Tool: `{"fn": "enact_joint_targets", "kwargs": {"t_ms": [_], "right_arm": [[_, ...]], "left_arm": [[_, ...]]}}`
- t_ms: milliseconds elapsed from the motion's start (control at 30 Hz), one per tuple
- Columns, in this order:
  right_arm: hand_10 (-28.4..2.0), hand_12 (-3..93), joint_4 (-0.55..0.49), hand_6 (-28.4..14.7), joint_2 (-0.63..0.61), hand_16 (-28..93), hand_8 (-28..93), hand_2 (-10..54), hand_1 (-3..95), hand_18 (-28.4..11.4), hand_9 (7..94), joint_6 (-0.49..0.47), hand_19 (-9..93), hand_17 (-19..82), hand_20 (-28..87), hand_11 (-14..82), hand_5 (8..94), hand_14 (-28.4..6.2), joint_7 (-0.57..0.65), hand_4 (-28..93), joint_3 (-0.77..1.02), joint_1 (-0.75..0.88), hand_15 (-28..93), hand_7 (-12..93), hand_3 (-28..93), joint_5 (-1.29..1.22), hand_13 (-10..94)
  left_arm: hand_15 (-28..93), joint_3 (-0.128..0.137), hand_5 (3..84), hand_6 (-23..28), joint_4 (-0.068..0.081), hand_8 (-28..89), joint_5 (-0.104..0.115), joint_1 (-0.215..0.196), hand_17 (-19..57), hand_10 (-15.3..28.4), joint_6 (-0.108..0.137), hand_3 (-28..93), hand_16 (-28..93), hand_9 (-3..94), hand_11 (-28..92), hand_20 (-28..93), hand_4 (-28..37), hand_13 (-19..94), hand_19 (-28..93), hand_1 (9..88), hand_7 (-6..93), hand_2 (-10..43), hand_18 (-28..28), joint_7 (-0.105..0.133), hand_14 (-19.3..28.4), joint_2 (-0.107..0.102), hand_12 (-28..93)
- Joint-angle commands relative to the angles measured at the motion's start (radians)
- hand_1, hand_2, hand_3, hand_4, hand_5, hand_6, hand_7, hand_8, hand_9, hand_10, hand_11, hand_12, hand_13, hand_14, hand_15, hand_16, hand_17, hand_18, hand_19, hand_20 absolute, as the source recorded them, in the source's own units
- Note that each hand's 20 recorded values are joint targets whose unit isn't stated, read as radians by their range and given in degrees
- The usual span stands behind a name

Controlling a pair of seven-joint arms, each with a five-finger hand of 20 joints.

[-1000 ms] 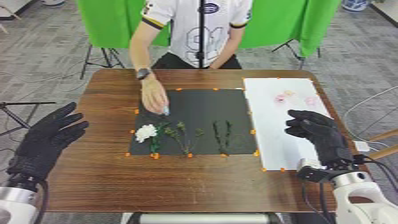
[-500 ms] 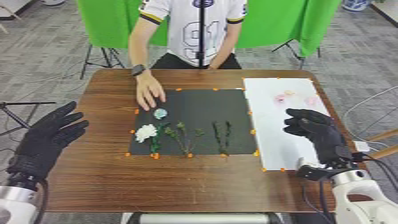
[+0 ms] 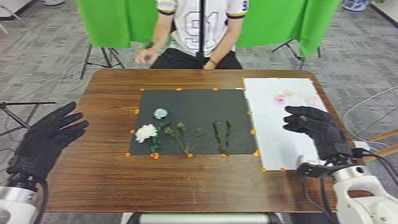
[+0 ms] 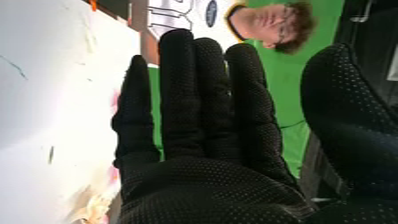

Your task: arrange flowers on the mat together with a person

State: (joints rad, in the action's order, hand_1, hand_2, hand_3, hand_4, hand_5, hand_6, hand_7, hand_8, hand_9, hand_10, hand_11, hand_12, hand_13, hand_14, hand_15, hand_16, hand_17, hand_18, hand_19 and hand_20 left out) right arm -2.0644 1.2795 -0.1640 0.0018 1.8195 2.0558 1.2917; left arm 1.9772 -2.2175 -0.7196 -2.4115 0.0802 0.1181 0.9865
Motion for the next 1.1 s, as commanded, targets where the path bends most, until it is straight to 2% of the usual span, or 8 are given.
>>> {"fn": "enact_joint_targets", "kwargs": {"t_ms": [33, 100, 167, 267, 433, 767, 967, 1100], "right_arm": [[-12.7, 26.8, 0.026, -1.1, -0.096, 24, -14, -5.8, 30.6, -18.8, 54.1, 0.117, 58, 17, 38, 29.4, 51.5, -10.2, -0.077, -23, -0.005, -0.025, 48, 30, 84, 0.137, 48], [-12.5, 26.9, 0.037, -1.0, -0.145, 24, -14, -6.8, 31.4, -18.5, 54.2, 0.159, 59, 18, 39, 29.9, 51.5, -9.8, -0.091, -23, 0.001, -0.036, 49, 30, 84, 0.238, 48], [-12.2, 26.9, 0.056, -0.9, -0.195, 24, -14, -8.0, 32.4, -18.4, 54.2, 0.235, 60, 19, 39, 30.5, 51.2, -9.3, -0.112, -24, 0.003, -0.047, 49, 31, 83, 0.374, 49], [-11.5, 26.6, 0.115, -0.6, -0.266, 23, -15, -9.4, 32.5, -17.8, 54.4, 0.304, 61, 20, 40, 31.6, 50.7, -8.4, -0.103, -28, -0.025, -0.101, 49, 33, 81, 0.638, 50], [-10.3, 26.6, 0.218, 0.0, -0.373, 24, -16, -9.5, 31.6, -17.5, 53.5, 0.410, 60, 20, 40, 32.3, 49.7, -7.3, 0.015, -28, -0.098, -0.147, 48, 35, 80, 0.963, 49], [-10.5, 26.6, 0.350, -1.2, -0.497, 23, -16, -9.5, 29.1, -17.1, 42.9, 0.336, 58, 17, 39, 29.9, 41.5, -7.8, 0.251, -28, -0.233, -0.229, 46, 35, 84, 1.242, 39], [-10.3, 26.9, 0.413, -0.5, -0.516, 23, -16, -9.5, 30.3, -17.4, 45.8, 0.312, 58, 16, 39, 31.3, 43.0, -7.5, 0.280, -28, -0.303, -0.291, 49, 36, 84, 1.243, 43], [-9.2, 29.3, 0.466, 0.9, -0.520, 24, -17, -9.5, 33.4, -17.0, 51.8, 0.334, 60, 18, 40, 40.7, 46.0, -6.9, 0.270, -28, -0.358, -0.340, 56, 39, 84, 1.249, 48]], "left_arm": [[33, 0.012, 33.3, 4.2, -0.002, -8, 0.003, -0.028, -7.1, 12.9, 0.003, 71, 2, 30.0, 20, 16, -24.3, 25, 48, 26.5, 15.8, 0.2, 23.1, -0.004, 15.7, 0.010, 20], [33, 0.014, 33.3, 4.2, -0.004, -8, 0.003, -0.035, -7.1, 12.8, 0.000, 71, 3, 30.0, 20, 16, -24.3, 25, 48, 26.5, 15.8, 0.3, 23.1, -0.005, 15.7, 0.011, 20], [33, 0.004, 33.4, 4.3, 0.004, -8, 0.002, -0.017, -7.1, 12.9, 0.000, 71, 2, 30.0, 20, 16, -24.2, 25, 48, 26.5, 15.8, 0.2, 23.1, -0.002, 15.7, -0.003, 20], [33, 0.016, 33.4, 4.3, 0.002, -8, 0.002, -0.020, -7.1, 12.9, -0.003, 71, 2, 30.0, 20, 16, -24.2, 25, 48, 26.4, 15.7, 0.2, 23.1, -0.004, 15.7, -0.007, 20], [33, 0.015, 33.3, 4.2, 0.002, -8, 0.004, -0.029, -7.1, 12.9, 0.001, 71, 2, 30.0, 20, 16, -24.2, 25, 48, 26.4, 15.9, 0.2, 23.0, -0.005, 15.7, -0.007, 19], [33, 0.020, 33.4, 4.3, 0.001, -8, 0.005, -0.036, -7.1, 12.9, 0.000, 71, 2, 30.0, 20, 15, -24.2, 25, 48, 26.5, 15.9, 0.4, 23.0, 0.000, 15.7, -0.019, 20], [33, 0.018, 33.4, 4.3, 0.002, -8, 0.006, -0.037, -7.1, 12.9, 0.003, 71, 2, 30.0, 20, 16, -24.2, 25, 48, 26.6, 15.9, 0.4, 23.0, 0.003, 15.6, -0.020, 20], [33, 0.017, 33.3, 4.3, 0.003, -8, 0.007, -0.037, -7.1, 12.8, 0.007, 71, 2, 29.9, 20, 16, -24.1, 25, 48, 26.5, 15.9, 0.4, 23.1, 0.002, 15.6, -0.019, 20]]}}
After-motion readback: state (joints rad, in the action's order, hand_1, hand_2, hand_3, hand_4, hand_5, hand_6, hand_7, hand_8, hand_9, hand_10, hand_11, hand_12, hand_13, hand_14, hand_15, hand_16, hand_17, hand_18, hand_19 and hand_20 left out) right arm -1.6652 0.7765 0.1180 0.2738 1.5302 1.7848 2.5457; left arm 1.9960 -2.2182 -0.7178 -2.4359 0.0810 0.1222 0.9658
